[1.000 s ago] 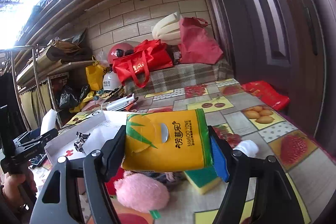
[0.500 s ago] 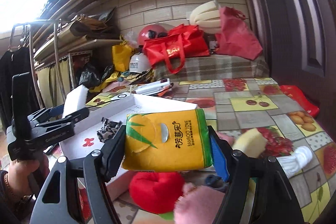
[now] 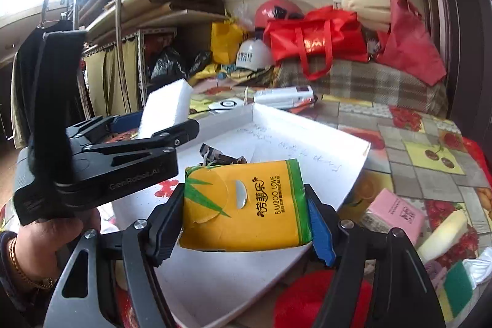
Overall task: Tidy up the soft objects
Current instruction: 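Carry the foam block with the left tool while the right tool carries the tissue pack over the box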
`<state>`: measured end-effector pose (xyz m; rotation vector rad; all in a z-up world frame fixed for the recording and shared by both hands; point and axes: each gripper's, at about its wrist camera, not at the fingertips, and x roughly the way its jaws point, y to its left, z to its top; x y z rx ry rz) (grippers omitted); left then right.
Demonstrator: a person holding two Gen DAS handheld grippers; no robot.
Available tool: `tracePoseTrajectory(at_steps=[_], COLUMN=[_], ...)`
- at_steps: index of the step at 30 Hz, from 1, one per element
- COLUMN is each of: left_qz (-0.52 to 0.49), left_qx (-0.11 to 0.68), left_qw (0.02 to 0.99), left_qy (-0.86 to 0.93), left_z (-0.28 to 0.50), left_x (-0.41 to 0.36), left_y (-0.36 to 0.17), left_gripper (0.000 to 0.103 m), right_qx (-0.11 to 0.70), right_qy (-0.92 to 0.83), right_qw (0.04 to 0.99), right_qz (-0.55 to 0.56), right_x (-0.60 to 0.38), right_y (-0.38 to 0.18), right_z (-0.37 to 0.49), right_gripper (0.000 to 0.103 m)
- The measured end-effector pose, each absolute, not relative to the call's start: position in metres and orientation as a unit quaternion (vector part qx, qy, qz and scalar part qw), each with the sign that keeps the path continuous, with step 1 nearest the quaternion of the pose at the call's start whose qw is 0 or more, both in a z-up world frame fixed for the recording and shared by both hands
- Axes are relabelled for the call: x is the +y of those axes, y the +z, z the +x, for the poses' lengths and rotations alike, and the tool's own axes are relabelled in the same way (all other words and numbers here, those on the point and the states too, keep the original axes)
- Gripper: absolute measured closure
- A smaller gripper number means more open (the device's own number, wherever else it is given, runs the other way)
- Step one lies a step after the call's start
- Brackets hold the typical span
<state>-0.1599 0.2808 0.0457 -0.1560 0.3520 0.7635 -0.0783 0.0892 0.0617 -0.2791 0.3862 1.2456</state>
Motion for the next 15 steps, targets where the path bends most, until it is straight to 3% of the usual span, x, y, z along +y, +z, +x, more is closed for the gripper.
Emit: tracePoseTrajectory(at_steps=[15], left_qz=[-0.105], left_qx=[0.198], left_qw=[0.901], left_qy=[0.372], left_z=[-0.15], left_x=[0.302], left_y=[0.041], left_gripper=[0.031], right_qx=[0.208], right_qy=[0.52], right_qw=[0.819], right_qz=[-0.126], right_x=[0.13], right_y=[0.06], right_z=[-0.053], right_gripper=[0.031])
